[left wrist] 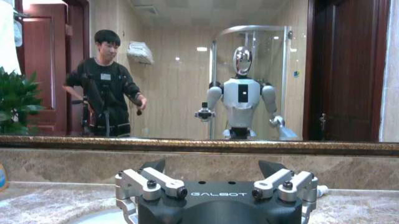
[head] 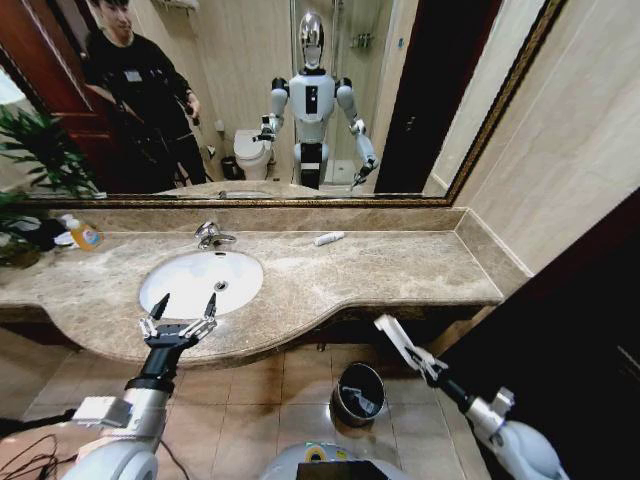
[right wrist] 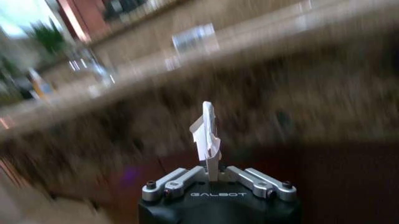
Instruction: Pick up the trash from the sink and place it in the trash bin.
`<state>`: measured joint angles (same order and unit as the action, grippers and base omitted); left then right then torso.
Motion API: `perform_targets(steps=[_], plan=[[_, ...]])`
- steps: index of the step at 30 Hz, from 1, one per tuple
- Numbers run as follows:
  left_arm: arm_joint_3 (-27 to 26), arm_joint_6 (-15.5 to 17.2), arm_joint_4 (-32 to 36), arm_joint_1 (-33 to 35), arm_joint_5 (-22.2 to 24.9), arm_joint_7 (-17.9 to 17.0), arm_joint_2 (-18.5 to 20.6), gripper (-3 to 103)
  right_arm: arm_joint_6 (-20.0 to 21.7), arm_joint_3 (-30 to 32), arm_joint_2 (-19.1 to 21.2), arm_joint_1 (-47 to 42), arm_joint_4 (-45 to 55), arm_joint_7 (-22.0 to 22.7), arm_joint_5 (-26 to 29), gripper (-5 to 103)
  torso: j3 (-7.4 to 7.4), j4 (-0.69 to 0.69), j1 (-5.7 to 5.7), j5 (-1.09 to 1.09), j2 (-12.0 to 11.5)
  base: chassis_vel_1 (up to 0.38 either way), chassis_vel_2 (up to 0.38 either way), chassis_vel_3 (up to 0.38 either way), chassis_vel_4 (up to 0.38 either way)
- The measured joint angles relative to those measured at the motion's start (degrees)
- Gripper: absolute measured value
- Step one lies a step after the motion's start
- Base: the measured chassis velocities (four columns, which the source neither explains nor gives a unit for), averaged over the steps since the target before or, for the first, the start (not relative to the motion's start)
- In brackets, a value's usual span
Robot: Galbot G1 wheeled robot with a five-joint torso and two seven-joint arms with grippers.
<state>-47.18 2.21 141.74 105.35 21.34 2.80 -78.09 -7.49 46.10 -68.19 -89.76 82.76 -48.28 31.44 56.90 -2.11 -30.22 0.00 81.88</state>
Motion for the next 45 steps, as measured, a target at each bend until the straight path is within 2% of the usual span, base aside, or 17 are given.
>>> perform_targets(steps=[2,3,4,7,9,12,15,24,26,32,35,37,40,41,42,44,45], plan=[[0.00,0.00,0.00,0.00,0.00,0.00,0.00,100,-1.70,-1.40,-1.92,1.77,-4.52,2.08,-5.17,0,0.00,0.01,0.00,0.00,0.00,0.000,0.000,0.000,0.000],[0.00,0.00,0.00,0.00,0.00,0.00,0.00,100,-3.17,-2.65,-3.31,3.17,-7.68,4.94,-9.05,0,0.00,0.00,0.00,0.01,0.00,0.000,0.000,0.000,0.000],[0.00,0.00,0.00,0.00,0.00,0.00,0.00,100,-3.17,-2.65,-3.31,3.17,-7.68,4.94,-9.05,0,0.00,0.00,0.00,0.01,0.00,0.000,0.000,0.000,0.000],[0.00,0.00,0.00,0.00,0.00,0.00,0.00,100,-4.52,-5.34,-6.67,6.42,-13.77,13.29,-17.76,0,0.00,0.01,0.00,0.01,0.00,0.000,0.000,0.000,0.000],[0.00,0.00,0.00,0.00,0.00,0.00,0.00,100,-4.53,-5.82,-7.12,6.95,-14.47,14.64,-18.79,0,0.00,0.01,0.00,-0.02,0.00,0.000,0.000,0.000,0.000],[0.00,0.00,0.00,0.00,0.00,0.00,0.00,100,-4.75,-10.42,-8.33,9.70,-18.06,22.82,-21.31,0,0.00,0.00,0.00,-0.01,0.00,0.000,0.000,0.000,0.000],[0.00,0.00,0.00,0.00,0.00,0.00,0.00,100,-5.07,-13.85,-8.18,10.88,-19.89,25.99,-21.25,0,0.00,-0.01,0.00,0.00,0.00,0.000,0.000,0.000,0.000],[0.00,0.00,0.00,0.00,0.00,0.00,0.00,100,-5.07,-15.11,-10.70,14.36,-25.46,25.75,-27.78,-3,0.00,0.00,0.00,-0.02,0.00,0.000,0.000,0.000,0.000],[0.00,0.00,0.00,0.00,0.00,0.00,0.00,100,-5.03,-15.12,-10.67,14.37,-25.61,24.92,-28.05,1,0.00,0.00,0.00,0.00,0.00,0.000,0.000,0.000,0.000],[0.00,0.00,0.00,-0.01,0.00,0.00,0.00,100,-5.09,-15.03,-10.16,15.48,-27.09,23.65,-28.21,28,0.00,0.00,0.00,0.01,0.00,0.000,0.000,0.000,0.000],[0.00,0.00,0.00,0.00,0.00,0.00,0.00,100,-5.09,-15.00,-9.90,15.77,-27.36,23.72,-28.13,33,0.00,0.00,0.00,0.00,0.00,0.000,0.000,0.000,0.000],[0.00,0.00,0.00,0.00,0.00,0.00,0.00,100,-4.91,-15.01,-9.48,16.12,-27.58,23.59,-28.10,44,0.00,0.00,0.00,0.01,0.00,0.000,0.000,0.000,0.000],[0.00,0.00,0.00,0.00,0.00,0.00,0.00,100,-4.79,-15.02,-9.23,16.34,-27.60,23.51,-28.06,50,0.00,0.00,0.00,0.00,0.00,0.000,0.000,0.000,0.000],[0.00,0.00,0.00,0.00,0.00,0.00,0.00,100,-4.48,-15.01,-9.03,16.51,-27.50,23.44,-27.89,60,0.00,0.00,0.00,0.00,0.00,0.000,0.000,0.000,0.000],[0.00,0.00,0.00,0.00,0.00,0.00,0.00,100,-4.48,-15.01,-9.03,16.51,-27.50,23.44,-27.89,60,0.00,0.00,0.00,0.00,0.00,0.000,0.000,0.000,0.000],[0.00,0.00,0.00,0.00,0.00,0.00,0.00,100,-4.14,-14.99,-8.97,16.58,-27.12,23.41,-27.65,71,0.00,0.00,0.00,0.00,0.00,0.000,0.000,0.000,0.000],[0.00,0.00,0.00,0.00,0.00,0.00,0.00,100,-3.90,-14.97,-8.97,16.61,-26.85,23.39,-27.58,71,0.00,0.00,0.00,0.00,0.00,0.000,0.000,0.000,0.000]])
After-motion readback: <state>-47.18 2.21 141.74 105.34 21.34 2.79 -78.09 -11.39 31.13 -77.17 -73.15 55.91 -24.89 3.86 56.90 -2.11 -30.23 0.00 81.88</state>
